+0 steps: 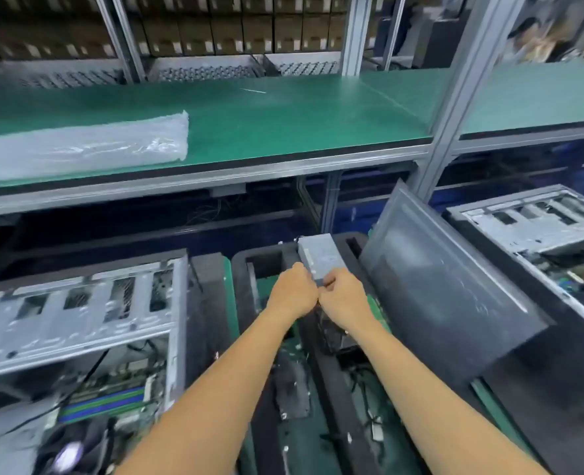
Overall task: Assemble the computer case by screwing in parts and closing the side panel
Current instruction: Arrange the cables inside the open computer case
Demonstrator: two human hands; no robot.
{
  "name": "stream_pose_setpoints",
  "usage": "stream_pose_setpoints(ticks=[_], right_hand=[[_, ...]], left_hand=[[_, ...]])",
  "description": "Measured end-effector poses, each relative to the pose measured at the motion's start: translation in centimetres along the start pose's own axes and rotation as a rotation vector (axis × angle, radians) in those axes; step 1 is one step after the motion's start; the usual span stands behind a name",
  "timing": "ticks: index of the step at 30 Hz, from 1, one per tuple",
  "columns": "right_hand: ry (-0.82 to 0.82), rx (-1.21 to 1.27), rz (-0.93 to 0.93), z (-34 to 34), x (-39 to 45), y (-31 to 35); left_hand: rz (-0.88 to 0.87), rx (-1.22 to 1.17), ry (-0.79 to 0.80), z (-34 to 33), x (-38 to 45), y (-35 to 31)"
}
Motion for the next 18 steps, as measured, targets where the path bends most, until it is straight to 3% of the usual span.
stream_pose_setpoints(ticks=[8,14,18], right_hand=[[0.047,-0.364,-0.087,-1.9,9.6,-4.6],[0.104,-0.315,-0.233,-4.6,12.3,-7.7],[0.091,-0.364,-0.282,-4.9,12.9,-8.5]], left_hand=[[0.185,-0.237,0.02,-4.3,7.8,1.4],[0.237,-0.341,0.054,-6.3,10.2,3.0],[0.283,-0.516,-0.098,-5.2,10.3,3.6]])
Point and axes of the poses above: each hand's wrist, its own x-axis towards the middle knuckle, its own z-axis out of the back of the hand, y = z × x, the point moved 7 cm from there along x, towards the middle knuckle, and after that the axes turned 14 degrees about z, right-handed, at the moved point
